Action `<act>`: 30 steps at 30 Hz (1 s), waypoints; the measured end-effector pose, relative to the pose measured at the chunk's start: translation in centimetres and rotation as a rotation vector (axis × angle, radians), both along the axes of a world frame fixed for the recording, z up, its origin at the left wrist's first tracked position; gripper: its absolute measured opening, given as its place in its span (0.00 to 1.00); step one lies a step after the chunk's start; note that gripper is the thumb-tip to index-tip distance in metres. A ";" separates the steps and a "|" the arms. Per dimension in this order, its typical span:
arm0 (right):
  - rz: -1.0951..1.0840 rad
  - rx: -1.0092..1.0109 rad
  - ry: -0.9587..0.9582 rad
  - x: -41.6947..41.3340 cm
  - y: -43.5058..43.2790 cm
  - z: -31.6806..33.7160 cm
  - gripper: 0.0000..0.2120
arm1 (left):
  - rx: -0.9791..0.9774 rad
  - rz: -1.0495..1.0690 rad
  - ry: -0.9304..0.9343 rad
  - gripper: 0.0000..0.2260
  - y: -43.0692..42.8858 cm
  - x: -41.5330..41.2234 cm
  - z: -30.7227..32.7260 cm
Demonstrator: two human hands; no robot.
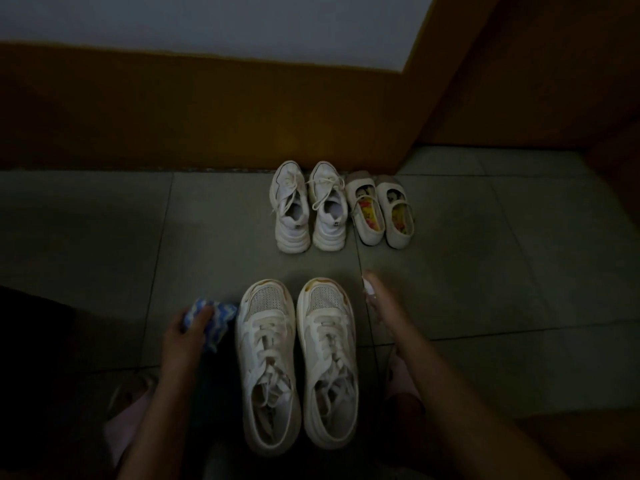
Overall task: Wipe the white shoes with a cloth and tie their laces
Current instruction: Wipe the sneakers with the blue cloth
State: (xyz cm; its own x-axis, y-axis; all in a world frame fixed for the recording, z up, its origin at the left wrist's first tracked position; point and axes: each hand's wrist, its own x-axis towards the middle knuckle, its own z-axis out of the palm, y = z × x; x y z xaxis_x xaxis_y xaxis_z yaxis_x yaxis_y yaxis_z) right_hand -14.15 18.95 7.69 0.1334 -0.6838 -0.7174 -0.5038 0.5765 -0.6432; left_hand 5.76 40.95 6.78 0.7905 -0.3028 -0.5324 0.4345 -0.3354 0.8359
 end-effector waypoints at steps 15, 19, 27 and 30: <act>-0.081 -0.095 -0.045 -1.6 2.0 -0.9 0.13 | 0.011 -0.009 -0.047 0.05 0.0 -0.8 2.1; -0.030 -0.093 -0.060 -0.5 1.1 -0.6 0.12 | -0.007 0.009 -0.021 0.11 0.3 -0.5 1.5; 0.031 -0.165 0.005 -1.0 0.9 -1.4 0.13 | -0.005 0.017 0.012 0.13 0.5 -0.2 1.1; -0.017 -0.131 -0.042 -1.1 0.8 -1.0 0.13 | -0.023 0.013 0.007 0.11 0.6 -0.2 1.0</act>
State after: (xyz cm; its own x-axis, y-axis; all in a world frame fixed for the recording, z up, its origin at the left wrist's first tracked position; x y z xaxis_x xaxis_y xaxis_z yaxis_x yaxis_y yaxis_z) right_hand -15.20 19.72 6.66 0.1491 -0.7738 -0.6156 -0.4659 0.4942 -0.7340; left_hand 5.52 41.53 7.82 0.7909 -0.3046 -0.5307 0.4443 -0.3105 0.8403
